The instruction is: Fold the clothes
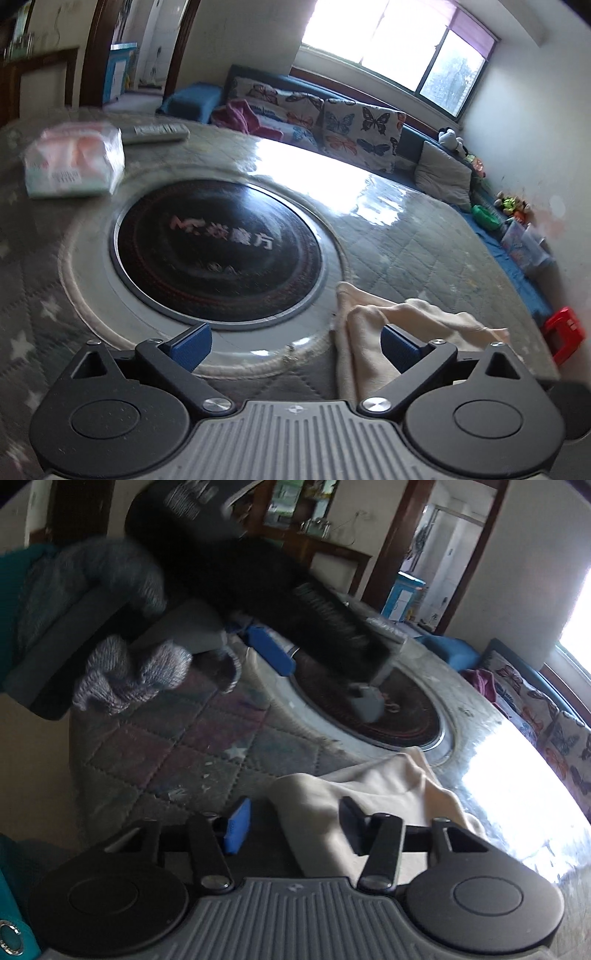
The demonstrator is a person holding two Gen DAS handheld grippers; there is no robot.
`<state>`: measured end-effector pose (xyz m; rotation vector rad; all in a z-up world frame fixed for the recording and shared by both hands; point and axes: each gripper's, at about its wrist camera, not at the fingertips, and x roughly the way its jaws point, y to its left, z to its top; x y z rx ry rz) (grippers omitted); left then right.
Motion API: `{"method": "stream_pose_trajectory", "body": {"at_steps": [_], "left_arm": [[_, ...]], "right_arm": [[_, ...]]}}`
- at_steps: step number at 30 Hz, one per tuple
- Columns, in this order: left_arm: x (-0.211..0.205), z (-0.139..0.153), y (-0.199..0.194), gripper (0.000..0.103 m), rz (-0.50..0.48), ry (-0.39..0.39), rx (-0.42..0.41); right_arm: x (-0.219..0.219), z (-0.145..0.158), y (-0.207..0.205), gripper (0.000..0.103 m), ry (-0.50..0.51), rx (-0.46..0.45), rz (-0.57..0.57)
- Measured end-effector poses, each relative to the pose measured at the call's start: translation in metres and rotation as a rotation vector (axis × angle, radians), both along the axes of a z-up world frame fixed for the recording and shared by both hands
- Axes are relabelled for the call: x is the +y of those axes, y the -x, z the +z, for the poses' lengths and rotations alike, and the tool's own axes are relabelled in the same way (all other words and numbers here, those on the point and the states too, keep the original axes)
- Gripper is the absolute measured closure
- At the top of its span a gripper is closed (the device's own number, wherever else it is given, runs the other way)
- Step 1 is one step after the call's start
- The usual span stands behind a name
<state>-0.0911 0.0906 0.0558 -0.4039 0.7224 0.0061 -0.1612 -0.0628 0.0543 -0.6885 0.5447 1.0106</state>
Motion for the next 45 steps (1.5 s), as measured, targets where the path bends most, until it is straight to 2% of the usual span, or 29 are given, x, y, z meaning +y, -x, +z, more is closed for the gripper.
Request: {"method": "stream_pose_trajectory", "body": {"at_steps": [1,3,6,11,15,19,26,29,31,32,34,37,42,45], "left_arm": [[0.0,-0.001,-0.001,0.006,-0.002,0.021,0.005],[-0.002,-0.001,-0.003,0.006,-0.003,0.058,0.013],[-0.003,-0.002,-0.006,0.006,0.005,0.112,0.026],[0.0,-0.008,-0.013,0.006,0.039,0.213,0.066],[0.0,-0.017,-0.019,0.006,0.043,0.317,0.107],[-0.005,-0.024,-0.028,0.017,0.025,0.409,0.147],[-0.013,-0.035,-0.039,0.033,0.013,0.521,0.19],[-0.014,-0.041,-0.041,0.046,0.013,0.565,0.206],[-0.013,-0.046,-0.041,0.058,0.016,0.596,0.217],[-0.012,-0.048,-0.041,0.062,0.02,0.605,0.222],[-0.01,-0.051,-0.04,0.075,0.03,0.609,0.229],[-0.008,-0.054,-0.039,0.085,0.032,0.607,0.231],[-0.009,-0.052,-0.037,0.087,0.016,0.565,0.221],[-0.011,-0.049,-0.035,0.087,0.001,0.53,0.211]], "right_arm": [[0.003,-0.003,0.0,0.058,0.007,-0.003,-0.001],[0.006,-0.006,0.0,0.073,0.017,-0.012,-0.015],[-0.001,-0.001,-0.008,0.088,-0.038,0.029,-0.055],[-0.022,0.019,-0.022,0.091,-0.174,0.125,-0.124],[-0.036,0.028,-0.029,0.092,-0.239,0.156,-0.151],[-0.045,0.035,-0.029,0.092,-0.266,0.164,-0.151],[-0.056,0.041,-0.027,0.093,-0.285,0.164,-0.138],[-0.062,0.043,-0.026,0.093,-0.298,0.17,-0.135],[-0.063,0.041,-0.026,0.093,-0.294,0.174,-0.125],[-0.063,0.041,-0.027,0.093,-0.292,0.176,-0.12],[-0.064,0.04,-0.027,0.093,-0.288,0.183,-0.11],[-0.065,0.037,-0.027,0.092,-0.284,0.186,-0.106],[-0.075,0.036,-0.025,0.085,-0.29,0.206,-0.126],[-0.097,0.039,-0.023,0.081,-0.327,0.208,-0.196]]}}
